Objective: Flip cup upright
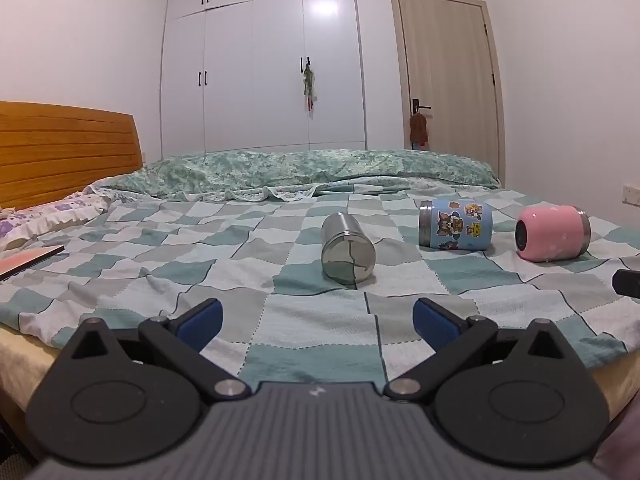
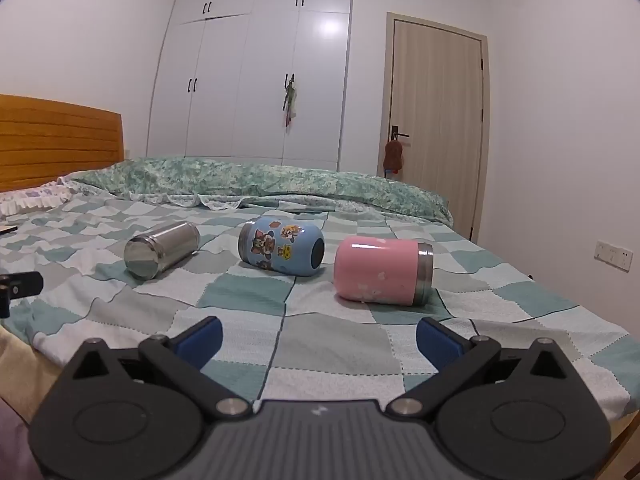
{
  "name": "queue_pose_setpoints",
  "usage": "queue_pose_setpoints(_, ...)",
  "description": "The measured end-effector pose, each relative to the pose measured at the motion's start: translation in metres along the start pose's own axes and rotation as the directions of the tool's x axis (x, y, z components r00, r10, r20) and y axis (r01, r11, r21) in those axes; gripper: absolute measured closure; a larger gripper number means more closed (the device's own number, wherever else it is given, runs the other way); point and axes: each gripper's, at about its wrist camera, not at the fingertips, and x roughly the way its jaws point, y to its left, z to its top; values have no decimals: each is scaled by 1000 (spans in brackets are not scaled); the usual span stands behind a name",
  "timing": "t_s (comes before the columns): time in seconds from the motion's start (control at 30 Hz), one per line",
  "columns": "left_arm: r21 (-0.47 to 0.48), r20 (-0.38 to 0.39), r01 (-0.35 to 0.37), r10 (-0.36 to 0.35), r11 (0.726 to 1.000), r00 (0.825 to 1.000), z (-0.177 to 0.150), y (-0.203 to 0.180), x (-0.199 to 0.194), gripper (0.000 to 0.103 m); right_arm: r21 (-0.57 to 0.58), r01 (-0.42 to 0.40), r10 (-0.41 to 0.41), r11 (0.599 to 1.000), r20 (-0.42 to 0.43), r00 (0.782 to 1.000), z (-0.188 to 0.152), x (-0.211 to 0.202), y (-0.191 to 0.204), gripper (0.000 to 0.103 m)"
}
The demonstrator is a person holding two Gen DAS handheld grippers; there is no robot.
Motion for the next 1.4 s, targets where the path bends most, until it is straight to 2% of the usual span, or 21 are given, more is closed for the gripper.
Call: queue_pose_setpoints(1.4, 10, 18, 9, -9, 1000, 1000, 1, -4, -3, 0, -6, 4, -4, 1000, 15, 1000, 2, -3, 1, 0)
